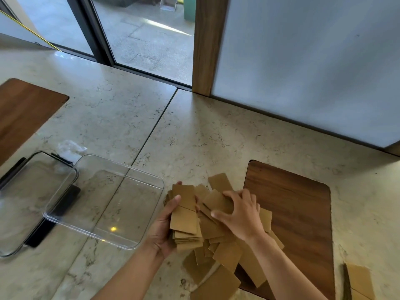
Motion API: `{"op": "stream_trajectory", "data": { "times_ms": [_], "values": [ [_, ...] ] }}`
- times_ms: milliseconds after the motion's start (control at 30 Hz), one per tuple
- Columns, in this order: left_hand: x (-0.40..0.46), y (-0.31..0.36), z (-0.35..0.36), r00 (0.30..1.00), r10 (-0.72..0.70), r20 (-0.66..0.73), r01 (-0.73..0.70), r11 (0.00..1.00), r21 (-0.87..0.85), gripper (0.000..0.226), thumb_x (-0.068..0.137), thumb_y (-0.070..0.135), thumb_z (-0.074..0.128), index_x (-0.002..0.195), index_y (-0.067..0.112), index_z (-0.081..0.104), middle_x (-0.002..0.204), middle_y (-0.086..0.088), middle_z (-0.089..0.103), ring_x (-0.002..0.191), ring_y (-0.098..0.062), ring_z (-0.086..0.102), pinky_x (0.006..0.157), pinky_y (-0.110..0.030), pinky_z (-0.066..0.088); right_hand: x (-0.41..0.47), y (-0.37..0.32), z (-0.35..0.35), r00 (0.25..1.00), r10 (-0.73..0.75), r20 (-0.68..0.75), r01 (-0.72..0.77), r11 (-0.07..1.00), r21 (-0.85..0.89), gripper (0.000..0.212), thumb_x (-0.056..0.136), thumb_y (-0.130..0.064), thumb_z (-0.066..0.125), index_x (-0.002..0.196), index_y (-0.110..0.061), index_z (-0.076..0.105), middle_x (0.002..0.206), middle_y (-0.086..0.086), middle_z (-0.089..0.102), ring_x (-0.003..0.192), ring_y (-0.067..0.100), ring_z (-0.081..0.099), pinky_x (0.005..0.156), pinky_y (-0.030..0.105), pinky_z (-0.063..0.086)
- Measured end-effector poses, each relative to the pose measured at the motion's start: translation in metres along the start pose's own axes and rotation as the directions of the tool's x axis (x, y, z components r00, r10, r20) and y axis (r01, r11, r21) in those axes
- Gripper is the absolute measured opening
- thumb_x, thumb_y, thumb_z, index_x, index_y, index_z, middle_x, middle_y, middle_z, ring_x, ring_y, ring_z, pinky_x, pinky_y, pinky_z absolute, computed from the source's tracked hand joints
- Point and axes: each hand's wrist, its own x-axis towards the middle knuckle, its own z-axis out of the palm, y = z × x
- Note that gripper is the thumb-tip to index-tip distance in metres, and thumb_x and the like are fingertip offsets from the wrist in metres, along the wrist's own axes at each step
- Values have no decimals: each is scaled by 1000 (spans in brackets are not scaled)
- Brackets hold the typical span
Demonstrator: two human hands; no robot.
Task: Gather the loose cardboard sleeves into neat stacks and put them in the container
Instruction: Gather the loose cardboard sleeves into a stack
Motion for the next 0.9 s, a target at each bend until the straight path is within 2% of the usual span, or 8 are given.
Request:
{"op": "stream_trajectory", "data": {
  "times_ms": [67, 200, 400, 533, 600, 667, 733, 900],
  "values": [
    [0, 0, -2, 999, 27, -17, -27, 1000, -12, 101, 57, 33, 99, 144, 6, 56, 108, -20, 70, 84, -32, 66, 73, -45, 61, -4, 7, 5, 1000, -3, 4, 3, 1000, -8, 59, 79, -62, 76, 128, -37, 55, 123, -14, 51, 119, 12, 45, 106, 35, 37],
    [3, -4, -3, 999, 22, -23, -23, 999, -41, 87, 46, 36, 103, 123, 8, 75, 104, -17, 74, 84, -29, 69, 75, -45, 60, -4, 0, -19, 958, 234, -163, -125, 858, 498, 28, 85, -39, 82, 97, -32, 58, 99, -7, 69, 86, 12, 67, 65, 12, 51],
    [8, -9, 1, 999, 4, -37, 0, 994, 107, 69, 44, 41, 104, 103, 12, 84, 105, -20, 79, 84, -33, 78, 71, -48, 64, -13, -3, -41, 959, 250, 135, -154, 59, 986, 81, 95, 3, 66, 153, -44, 36, 127, 9, 72, 103, 22, 77, 74, 41, 65],
    [9, -22, 15, 997, 19, -80, -2, 979, 206, 70, 67, 47, 92, 122, 7, 74, 114, -30, 75, 90, -42, 76, 72, -52, 63, -18, -38, -36, 929, 335, 155, -104, -167, 980, 56, 93, 6, 66, 133, -32, 60, 105, 8, 82, 91, 24, 80, 66, 36, 66],
    [11, -29, 22, 991, 62, -121, -33, 973, 230, 72, 67, 47, 92, 125, 10, 71, 111, -28, 76, 86, -42, 76, 72, -53, 64, -20, -56, -26, 879, 444, 172, -138, -108, 985, 32, 95, -6, 71, 118, -25, 65, 95, 6, 82, 87, 26, 80, 63, 35, 65],
    [13, -31, 27, 983, 103, -152, -73, 979, 193, 69, 67, 42, 94, 125, 13, 71, 116, -27, 76, 95, -45, 76, 75, -57, 63, -24, -65, -12, 847, 519, 115, -236, 174, 956, 19, 95, -24, 73, 113, -23, 66, 100, 2, 78, 91, 22, 76, 71, 34, 61],
    [18, -28, 32, 971, 134, -200, -109, 985, 131, 66, 72, 32, 92, 131, 13, 68, 120, -28, 74, 102, -48, 74, 75, -58, 62, -32, -65, 0, 857, 514, 27, -313, 478, 821, 23, 93, -42, 74, 107, -26, 66, 97, -6, 73, 86, 11, 70, 68, 24, 54],
    [25, -16, 33, 939, 200, -278, -160, 974, 159, 70, 70, 16, 86, 135, 5, 62, 111, -27, 74, 86, -44, 76, 66, -52, 62, -47, -44, -7, 932, 319, 172, -360, 764, 535, 53, 77, -76, 70, 77, -24, 63, 62, -13, 67, 47, -3, 58, 42, 15, 42]
  ]
}}
